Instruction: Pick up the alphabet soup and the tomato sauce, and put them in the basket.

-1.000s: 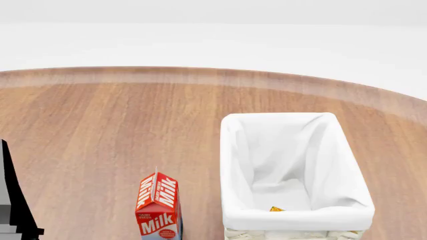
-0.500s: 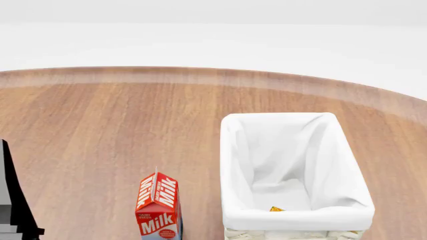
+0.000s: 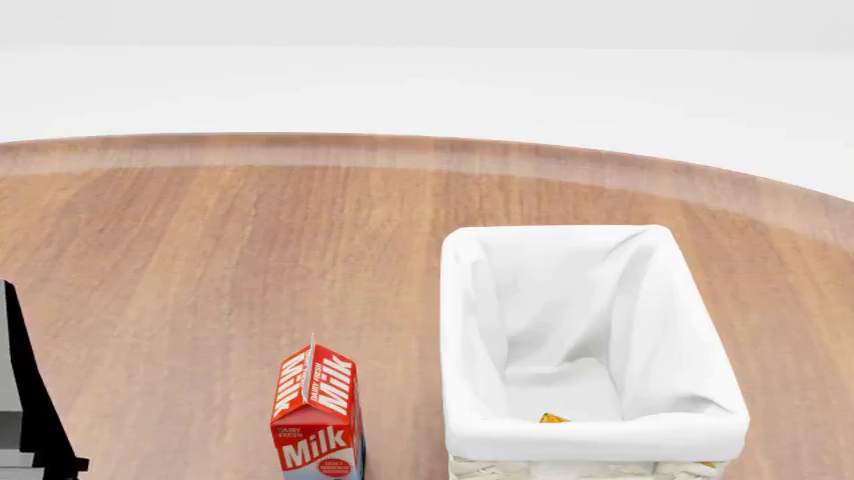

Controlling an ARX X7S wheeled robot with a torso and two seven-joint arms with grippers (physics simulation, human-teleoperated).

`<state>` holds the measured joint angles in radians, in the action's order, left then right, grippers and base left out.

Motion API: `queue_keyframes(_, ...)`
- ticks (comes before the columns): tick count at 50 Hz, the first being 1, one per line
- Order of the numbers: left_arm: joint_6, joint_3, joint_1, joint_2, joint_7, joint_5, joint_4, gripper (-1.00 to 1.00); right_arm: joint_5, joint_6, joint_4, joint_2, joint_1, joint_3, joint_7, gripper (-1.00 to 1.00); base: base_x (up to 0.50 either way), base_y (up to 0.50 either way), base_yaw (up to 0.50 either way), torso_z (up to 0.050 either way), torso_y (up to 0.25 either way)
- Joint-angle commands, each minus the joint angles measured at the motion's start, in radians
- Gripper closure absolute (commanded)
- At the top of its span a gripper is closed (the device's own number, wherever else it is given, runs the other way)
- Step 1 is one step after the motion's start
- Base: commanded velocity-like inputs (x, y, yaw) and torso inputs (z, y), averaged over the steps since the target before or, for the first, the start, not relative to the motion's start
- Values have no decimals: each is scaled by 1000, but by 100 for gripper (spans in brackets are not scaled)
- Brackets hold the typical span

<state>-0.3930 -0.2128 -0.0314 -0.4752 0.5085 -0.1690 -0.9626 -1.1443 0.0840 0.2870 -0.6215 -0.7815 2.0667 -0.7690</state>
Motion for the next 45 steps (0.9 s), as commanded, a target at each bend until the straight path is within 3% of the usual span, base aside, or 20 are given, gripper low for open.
queue_keyframes(1, 4, -3, 1, -2, 5, -3, 3, -100, 7, -9, -39, 20, 27, -3, 13, -100, 0, 0, 0, 0, 0)
queue_keyframes(34, 15, -8, 2, -12, 14, -11, 11, -100, 9, -47, -188, 60, 91, -24, 81, -100, 0, 0, 0, 0, 0)
queue_keyframes(35, 16, -8, 3, -12, 15, -11, 12, -100, 14, -49, -189, 61, 93, -23, 82, 100, 0, 0, 0, 0, 0)
queue_keyframes(45, 19, -13, 1, -11, 18, -12, 17, -100, 39, -43, -138, 41, 77, -21, 52, 100, 1, 1, 1, 0, 0)
